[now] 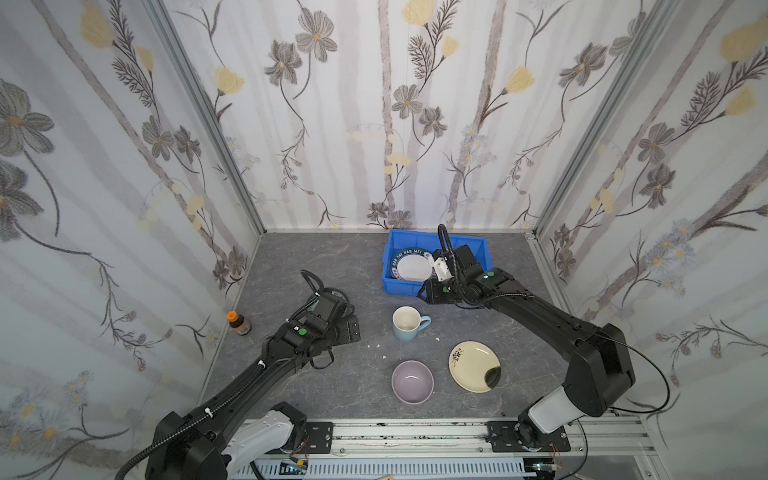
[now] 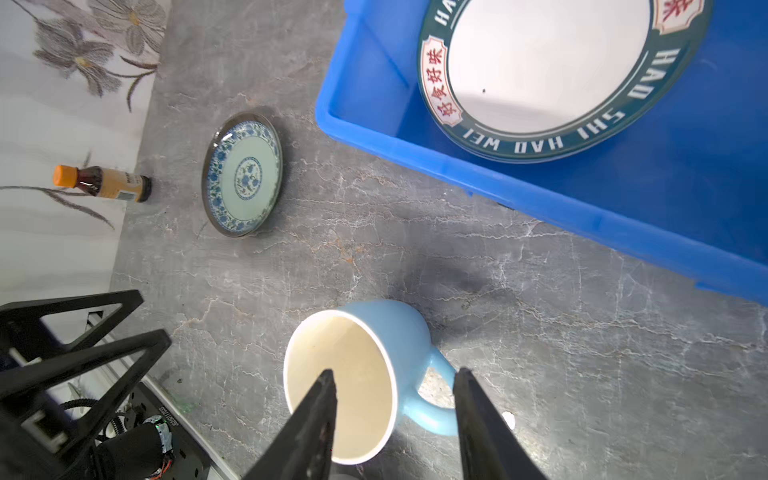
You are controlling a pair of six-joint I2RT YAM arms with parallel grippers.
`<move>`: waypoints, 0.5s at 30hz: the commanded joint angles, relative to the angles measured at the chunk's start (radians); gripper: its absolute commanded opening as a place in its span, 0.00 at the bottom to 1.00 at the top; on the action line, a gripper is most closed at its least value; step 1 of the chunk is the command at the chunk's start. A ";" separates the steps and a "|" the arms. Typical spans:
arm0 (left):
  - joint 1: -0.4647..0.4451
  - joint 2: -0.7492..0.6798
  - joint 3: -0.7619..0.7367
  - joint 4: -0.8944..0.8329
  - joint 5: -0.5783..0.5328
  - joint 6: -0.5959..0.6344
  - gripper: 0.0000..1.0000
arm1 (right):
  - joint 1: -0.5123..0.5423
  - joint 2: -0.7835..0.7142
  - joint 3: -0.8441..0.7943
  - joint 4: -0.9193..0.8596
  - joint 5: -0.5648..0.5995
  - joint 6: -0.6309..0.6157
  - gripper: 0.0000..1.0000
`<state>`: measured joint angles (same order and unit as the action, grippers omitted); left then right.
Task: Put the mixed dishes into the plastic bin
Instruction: 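Raise the right gripper toward the bin while left gripper moves over blue-floral plate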
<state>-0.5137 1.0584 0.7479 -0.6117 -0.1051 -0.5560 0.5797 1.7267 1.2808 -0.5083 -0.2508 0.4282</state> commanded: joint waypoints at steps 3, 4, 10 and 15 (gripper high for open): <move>0.107 0.027 -0.016 0.058 0.014 -0.043 0.99 | 0.005 -0.020 0.051 0.005 -0.020 -0.045 0.58; 0.133 0.032 -0.018 0.065 0.029 -0.046 0.99 | 0.006 -0.017 0.058 0.009 -0.028 -0.051 0.64; 0.271 0.100 -0.017 0.135 0.134 -0.045 1.00 | -0.008 0.009 0.100 0.038 -0.069 -0.093 0.99; 0.313 0.191 0.043 0.117 0.125 -0.048 1.00 | -0.027 0.043 0.135 0.054 -0.117 -0.120 1.00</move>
<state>-0.2111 1.2198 0.7586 -0.5125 0.0128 -0.5957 0.5587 1.7512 1.3956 -0.4908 -0.3199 0.3416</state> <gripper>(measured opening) 0.997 0.993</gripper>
